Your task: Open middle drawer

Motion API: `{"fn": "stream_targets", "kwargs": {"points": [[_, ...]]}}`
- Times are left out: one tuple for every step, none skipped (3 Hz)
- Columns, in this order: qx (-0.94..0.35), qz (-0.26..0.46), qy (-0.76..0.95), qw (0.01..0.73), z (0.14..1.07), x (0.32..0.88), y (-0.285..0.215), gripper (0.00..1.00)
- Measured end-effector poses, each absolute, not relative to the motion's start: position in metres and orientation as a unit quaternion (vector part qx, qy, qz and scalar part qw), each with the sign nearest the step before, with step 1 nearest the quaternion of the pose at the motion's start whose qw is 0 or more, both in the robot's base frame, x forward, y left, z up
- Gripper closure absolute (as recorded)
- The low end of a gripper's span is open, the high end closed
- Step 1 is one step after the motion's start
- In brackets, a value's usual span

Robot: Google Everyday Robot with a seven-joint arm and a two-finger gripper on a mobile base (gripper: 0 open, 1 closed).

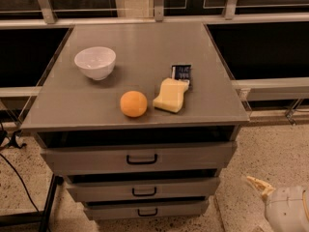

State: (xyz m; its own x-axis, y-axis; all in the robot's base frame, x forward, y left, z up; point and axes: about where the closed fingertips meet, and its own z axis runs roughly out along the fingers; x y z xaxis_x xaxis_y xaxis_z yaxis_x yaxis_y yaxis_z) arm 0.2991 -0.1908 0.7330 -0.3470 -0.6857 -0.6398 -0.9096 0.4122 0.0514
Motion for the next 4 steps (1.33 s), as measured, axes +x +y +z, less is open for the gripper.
{"fn": "stream_targets", "kwargs": {"points": [[-0.517,0.209,0.783,0.275,0.702,0.301,-0.191,0.0],[-0.531,0.211,0.766,0.293,0.665,0.308,-0.188,0.0],[-0.541,0.212,0.748,0.319,0.623,0.318,-0.18,0.0],[-0.545,0.22,0.736,0.335,0.564,0.329,-0.163,0.0]]}}
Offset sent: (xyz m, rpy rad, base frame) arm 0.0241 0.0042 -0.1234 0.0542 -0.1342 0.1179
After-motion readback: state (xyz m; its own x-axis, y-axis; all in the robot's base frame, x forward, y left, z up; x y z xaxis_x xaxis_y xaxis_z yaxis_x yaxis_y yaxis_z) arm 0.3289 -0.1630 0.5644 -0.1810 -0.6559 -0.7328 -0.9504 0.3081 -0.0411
